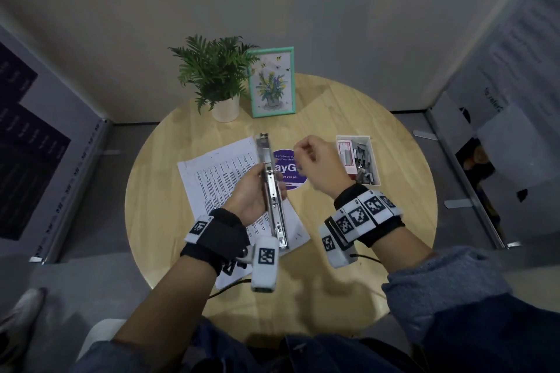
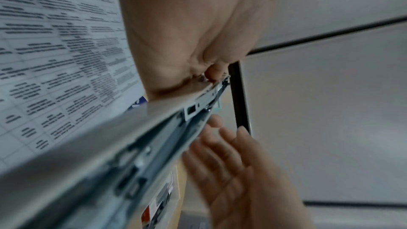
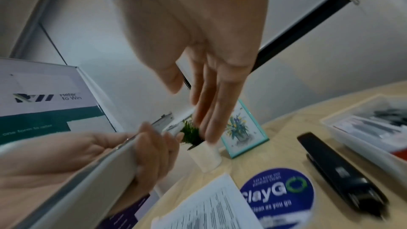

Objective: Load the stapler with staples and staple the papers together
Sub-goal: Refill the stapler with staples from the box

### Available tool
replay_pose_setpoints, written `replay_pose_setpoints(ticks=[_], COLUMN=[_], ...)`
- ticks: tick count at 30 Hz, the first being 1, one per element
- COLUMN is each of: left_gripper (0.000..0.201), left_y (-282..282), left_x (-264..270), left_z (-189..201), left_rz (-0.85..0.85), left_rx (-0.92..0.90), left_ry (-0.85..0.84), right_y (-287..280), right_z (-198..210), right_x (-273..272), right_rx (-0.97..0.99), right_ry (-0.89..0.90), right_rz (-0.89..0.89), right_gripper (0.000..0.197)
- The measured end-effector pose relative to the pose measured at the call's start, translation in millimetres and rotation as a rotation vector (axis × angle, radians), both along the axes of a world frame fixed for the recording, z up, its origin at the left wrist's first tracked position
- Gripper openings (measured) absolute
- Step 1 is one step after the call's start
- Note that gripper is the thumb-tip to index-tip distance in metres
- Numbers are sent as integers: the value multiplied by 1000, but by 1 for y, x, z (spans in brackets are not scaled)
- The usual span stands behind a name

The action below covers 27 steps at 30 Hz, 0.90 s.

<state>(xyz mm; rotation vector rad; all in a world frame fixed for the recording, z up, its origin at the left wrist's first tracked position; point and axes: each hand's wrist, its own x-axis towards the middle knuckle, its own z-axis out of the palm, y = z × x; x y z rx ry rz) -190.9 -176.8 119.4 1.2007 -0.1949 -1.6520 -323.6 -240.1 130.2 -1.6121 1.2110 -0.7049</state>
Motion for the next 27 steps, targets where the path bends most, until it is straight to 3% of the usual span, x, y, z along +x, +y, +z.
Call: replay_pose_setpoints(ticks=[1,3,6,8,12,17,20,23,25,27], left_gripper=[32,31,32,33,25,25,26,28,30,32], left_y=[1,2,2,1,2,6,12,24,31,34], left_x=[7,20,40,52,69,74,67,59,54,46], left_z=[0,-1,-6,-11,-26,-28,-27,-28,-26,-23], left_rz=[52,144,263,293,335,346,244,0,-132,-243], left_rx=[-15,-38,-63,-66,-118,-146,-155,-167,-185,-193], left_ry=[44,112,194,205,232,190,-34,-272,-299,-300], right_y=[7,23,47,56,58,69,72,61,53,46], right_z=[-1,-2,-2,-4,-5,-6,-7,-7,-10,-17], right_x=[1,6,19,28,39,46,50,52,55,59], right_rx=[115,334,468,495,202,38,-54,-67,-88,-159], right_ry=[8,99,153,77,113,-7,-13,-47,-60,50], right_rz=[89,294,475,434,241,96,47,-31,-99,-138], right_gripper=[10,40,69,63,31,20,20,26,31,37])
